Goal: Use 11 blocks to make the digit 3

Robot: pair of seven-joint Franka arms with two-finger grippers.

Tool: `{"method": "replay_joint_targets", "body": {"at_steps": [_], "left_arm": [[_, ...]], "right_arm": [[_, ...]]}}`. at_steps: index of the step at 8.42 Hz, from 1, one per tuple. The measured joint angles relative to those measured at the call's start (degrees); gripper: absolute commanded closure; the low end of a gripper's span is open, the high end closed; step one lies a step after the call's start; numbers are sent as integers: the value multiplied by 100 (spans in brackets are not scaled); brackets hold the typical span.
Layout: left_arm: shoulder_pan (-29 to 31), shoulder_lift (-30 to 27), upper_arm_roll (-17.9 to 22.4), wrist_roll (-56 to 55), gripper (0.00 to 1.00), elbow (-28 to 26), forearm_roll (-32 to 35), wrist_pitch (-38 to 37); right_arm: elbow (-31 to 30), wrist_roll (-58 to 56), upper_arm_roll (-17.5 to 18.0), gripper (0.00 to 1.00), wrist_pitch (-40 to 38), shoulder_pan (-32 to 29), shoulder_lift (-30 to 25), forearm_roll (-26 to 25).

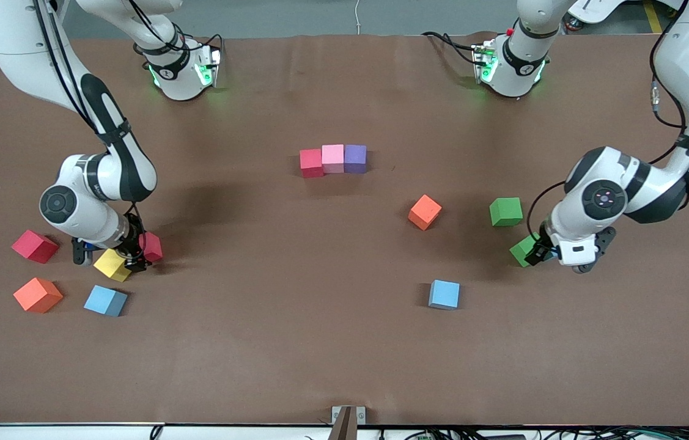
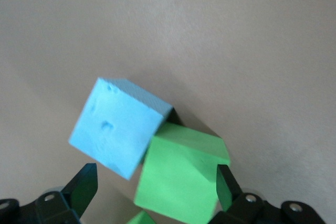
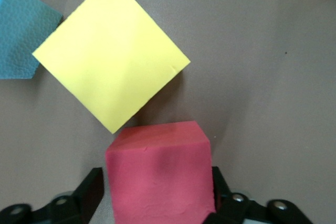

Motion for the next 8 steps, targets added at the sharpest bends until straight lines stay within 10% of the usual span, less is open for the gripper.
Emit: {"method": "replay_joint_targets", "body": {"at_steps": [4, 8], "left_arm": [[361, 16, -1, 1332, 0, 54, 255, 374], [725, 393, 8, 1363, 0, -274, 751, 840]], "right_arm": [[295, -21, 56, 97, -571, 142, -6, -25], [795, -393, 147, 99, -1309, 1807, -185, -124]]}}
